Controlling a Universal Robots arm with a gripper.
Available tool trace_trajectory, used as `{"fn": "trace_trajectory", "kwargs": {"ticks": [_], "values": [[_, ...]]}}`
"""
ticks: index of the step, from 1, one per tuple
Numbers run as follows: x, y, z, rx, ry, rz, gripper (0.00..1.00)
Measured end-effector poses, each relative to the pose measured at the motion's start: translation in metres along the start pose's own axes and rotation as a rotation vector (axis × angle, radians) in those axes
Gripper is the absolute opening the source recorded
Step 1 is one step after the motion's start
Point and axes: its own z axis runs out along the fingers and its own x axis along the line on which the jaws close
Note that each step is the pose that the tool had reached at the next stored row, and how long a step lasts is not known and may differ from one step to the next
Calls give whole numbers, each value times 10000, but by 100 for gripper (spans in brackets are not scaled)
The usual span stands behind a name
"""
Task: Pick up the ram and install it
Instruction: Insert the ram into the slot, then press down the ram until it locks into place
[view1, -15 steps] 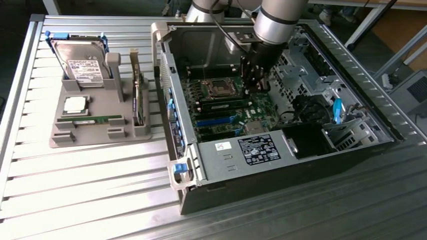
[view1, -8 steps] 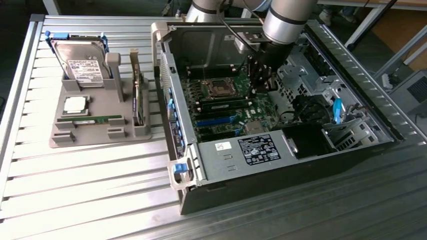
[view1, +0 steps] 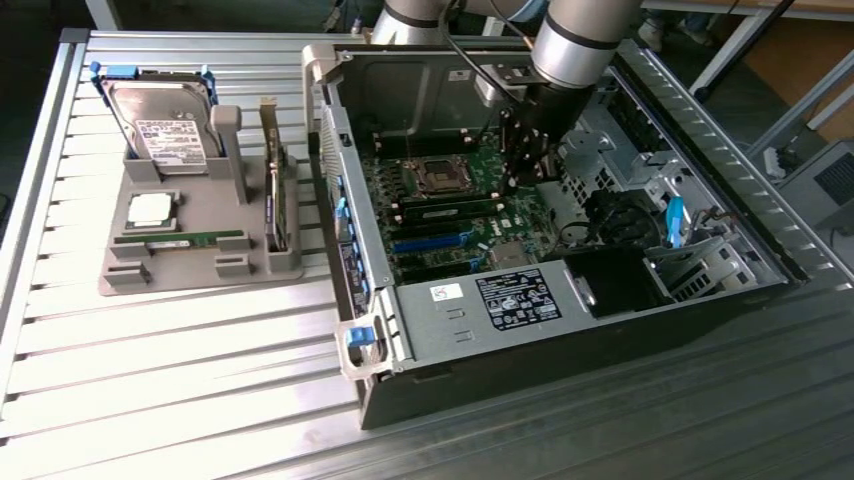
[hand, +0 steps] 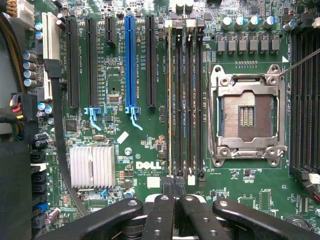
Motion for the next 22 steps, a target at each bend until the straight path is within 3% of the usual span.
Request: {"fn": "trace_trajectory", "kwargs": {"ticks": [11,13,22], "values": [[0,3,4,0,0,-5,9],[-1,51,27,0,0,-4,9],[-7,49,136,0,15,-4,9]]}}
